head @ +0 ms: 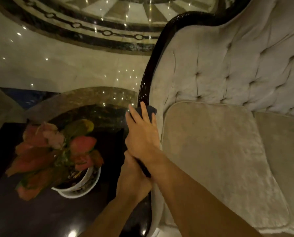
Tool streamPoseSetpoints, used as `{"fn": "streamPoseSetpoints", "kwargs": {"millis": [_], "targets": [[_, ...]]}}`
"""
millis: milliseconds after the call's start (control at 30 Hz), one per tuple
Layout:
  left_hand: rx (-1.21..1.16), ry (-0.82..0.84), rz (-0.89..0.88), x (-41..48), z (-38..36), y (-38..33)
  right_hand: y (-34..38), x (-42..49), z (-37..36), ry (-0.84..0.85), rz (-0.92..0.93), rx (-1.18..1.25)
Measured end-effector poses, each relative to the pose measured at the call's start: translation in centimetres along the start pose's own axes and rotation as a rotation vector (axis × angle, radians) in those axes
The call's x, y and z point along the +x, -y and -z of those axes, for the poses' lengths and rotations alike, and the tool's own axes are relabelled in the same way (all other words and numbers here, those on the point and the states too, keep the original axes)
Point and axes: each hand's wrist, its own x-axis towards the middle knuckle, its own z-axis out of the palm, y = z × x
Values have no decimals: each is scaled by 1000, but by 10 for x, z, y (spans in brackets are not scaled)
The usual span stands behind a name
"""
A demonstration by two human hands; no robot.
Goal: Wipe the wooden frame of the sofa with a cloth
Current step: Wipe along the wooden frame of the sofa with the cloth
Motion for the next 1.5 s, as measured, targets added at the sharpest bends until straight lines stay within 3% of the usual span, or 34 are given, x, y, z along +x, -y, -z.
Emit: {"fn": "streamPoseSetpoints", "kwargs": {"millis": [67, 200, 367, 600, 767, 933, 1067, 1200, 1300, 1433, 1500], "targets": [[-40, -107, 89, 28, -6, -24, -21, 48, 12, 65, 0, 137], [285, -268, 84, 98, -14, -61, -56, 125, 15, 95, 13, 211], [511, -279, 14, 185, -16, -81, -100, 211, 12, 8, -15, 57], [597, -234, -44, 331, -20, -129, -164, 316, 53, -285, -12, -160], [529, -261, -214, 416, -34, -188, -231, 378, 109, -324, 144, -216], [546, -271, -339, 484, -52, -263, -303, 413, 166, -342, 50, -249], [763, -258, -496, 518, -78, -318, -371, 406, 196, -216, -80, -338], [857, -252, -592, 533, -95, -340, -400, 393, 223, -80, 65, -680], [826, -292, -606, 534, -94, -339, -411, 386, 255, 178, 102, -857], [780, -246, -595, 529, -90, -340, -401, 385, 308, 544, 184, -1407], [770, -230, -590, 527, -89, -341, -393, 389, 329, 615, 199, -1559]]}}
